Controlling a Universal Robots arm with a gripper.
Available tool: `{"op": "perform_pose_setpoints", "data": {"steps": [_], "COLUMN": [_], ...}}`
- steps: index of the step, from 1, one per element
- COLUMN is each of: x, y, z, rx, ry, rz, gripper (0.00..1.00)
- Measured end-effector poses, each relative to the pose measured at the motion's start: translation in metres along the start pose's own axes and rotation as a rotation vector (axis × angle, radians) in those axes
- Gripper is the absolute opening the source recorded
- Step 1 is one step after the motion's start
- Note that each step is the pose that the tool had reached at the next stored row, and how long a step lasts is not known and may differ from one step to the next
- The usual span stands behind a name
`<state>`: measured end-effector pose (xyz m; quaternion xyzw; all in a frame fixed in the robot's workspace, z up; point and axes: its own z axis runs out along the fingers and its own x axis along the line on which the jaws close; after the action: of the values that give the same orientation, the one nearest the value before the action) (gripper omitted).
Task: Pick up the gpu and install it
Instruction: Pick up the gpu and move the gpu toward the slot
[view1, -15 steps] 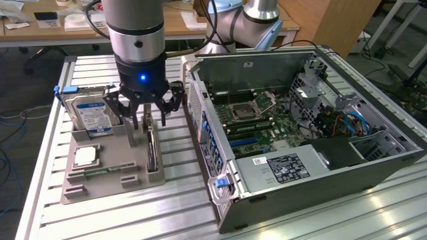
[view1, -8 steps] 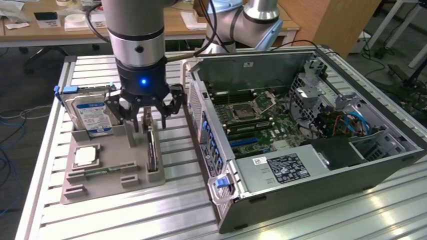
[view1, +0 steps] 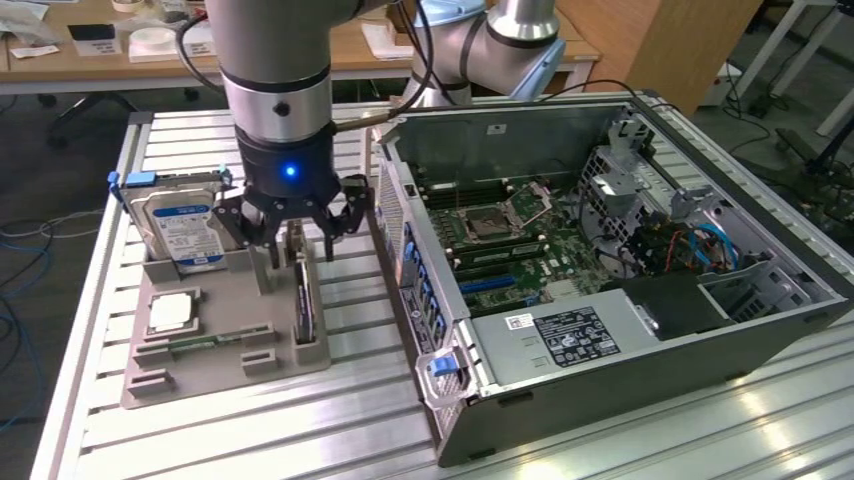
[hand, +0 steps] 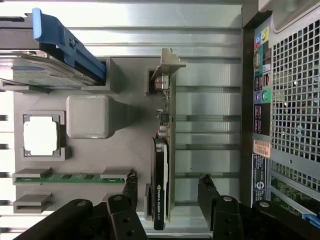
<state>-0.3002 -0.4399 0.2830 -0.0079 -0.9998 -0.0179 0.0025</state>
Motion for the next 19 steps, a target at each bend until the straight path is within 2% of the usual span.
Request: {"op": "perform_pose_setpoints", "data": {"steps": [12,19], "x": [0.000,0.000], "y": [-0.0008,-0.0010], "z": [0.0160,0.0216], "rx": [-0.0001,-0.0016], "ry": [-0.0001,0.0001], "rz": [0.000,0.000], "gripper": [0.60,0.60]}}
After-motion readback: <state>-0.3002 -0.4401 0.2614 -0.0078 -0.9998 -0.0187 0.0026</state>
